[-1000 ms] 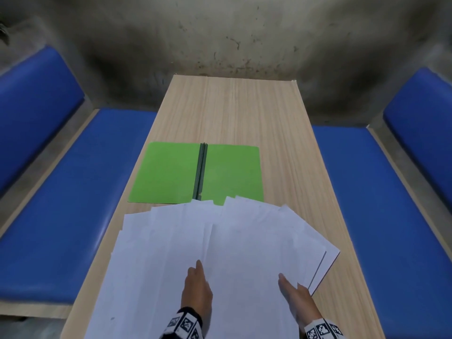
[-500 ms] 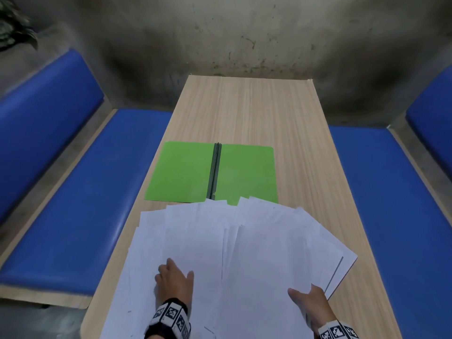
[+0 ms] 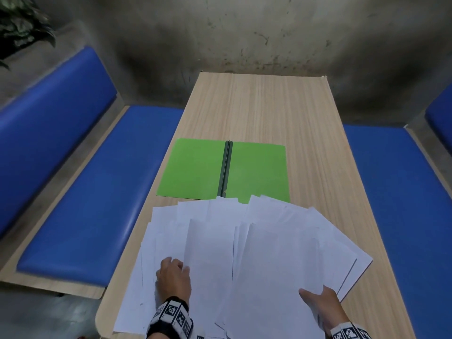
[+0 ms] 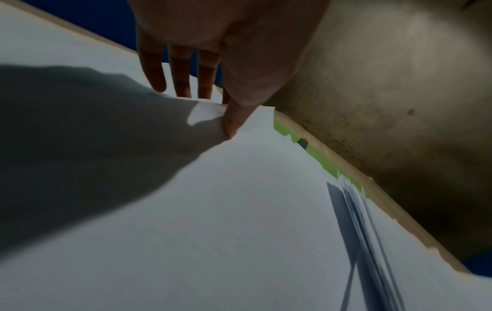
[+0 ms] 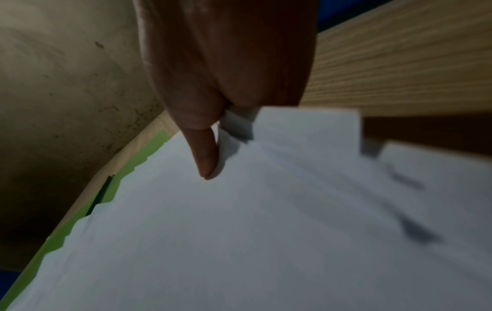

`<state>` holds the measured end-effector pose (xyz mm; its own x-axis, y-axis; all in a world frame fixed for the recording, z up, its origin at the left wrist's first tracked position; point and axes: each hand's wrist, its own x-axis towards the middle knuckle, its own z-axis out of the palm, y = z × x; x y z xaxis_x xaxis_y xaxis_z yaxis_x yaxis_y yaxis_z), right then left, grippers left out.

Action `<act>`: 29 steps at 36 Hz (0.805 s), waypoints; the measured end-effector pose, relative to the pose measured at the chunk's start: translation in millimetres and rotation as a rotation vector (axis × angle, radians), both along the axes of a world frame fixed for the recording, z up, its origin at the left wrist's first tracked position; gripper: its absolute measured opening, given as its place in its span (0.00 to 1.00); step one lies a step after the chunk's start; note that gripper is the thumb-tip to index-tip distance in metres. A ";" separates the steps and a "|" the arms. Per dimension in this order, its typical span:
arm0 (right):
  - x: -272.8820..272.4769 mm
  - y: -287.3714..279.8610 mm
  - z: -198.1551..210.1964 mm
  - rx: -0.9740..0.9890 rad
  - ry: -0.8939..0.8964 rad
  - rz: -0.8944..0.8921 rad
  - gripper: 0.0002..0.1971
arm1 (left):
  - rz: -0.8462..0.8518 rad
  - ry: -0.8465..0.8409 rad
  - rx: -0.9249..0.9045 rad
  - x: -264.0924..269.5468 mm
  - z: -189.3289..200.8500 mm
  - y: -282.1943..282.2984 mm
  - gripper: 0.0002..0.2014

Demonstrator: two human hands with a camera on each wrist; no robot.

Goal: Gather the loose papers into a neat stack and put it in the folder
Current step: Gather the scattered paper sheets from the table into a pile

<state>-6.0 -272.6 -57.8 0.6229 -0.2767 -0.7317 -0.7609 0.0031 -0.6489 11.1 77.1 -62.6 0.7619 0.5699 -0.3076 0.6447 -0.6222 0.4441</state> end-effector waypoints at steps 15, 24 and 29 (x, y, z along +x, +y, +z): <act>0.0 -5.7 -13.4 -0.065 0.020 0.029 0.03 | 0.257 -0.183 -0.152 -6.2 12.1 21.4 0.28; 0.2 -7.7 -18.2 -0.083 0.019 0.046 0.06 | 0.247 0.186 -0.112 -1.5 12.7 44.7 0.36; 0.2 -6.3 -17.7 -0.079 0.011 0.025 0.06 | 0.178 0.101 -0.068 -5.2 1.4 46.0 0.20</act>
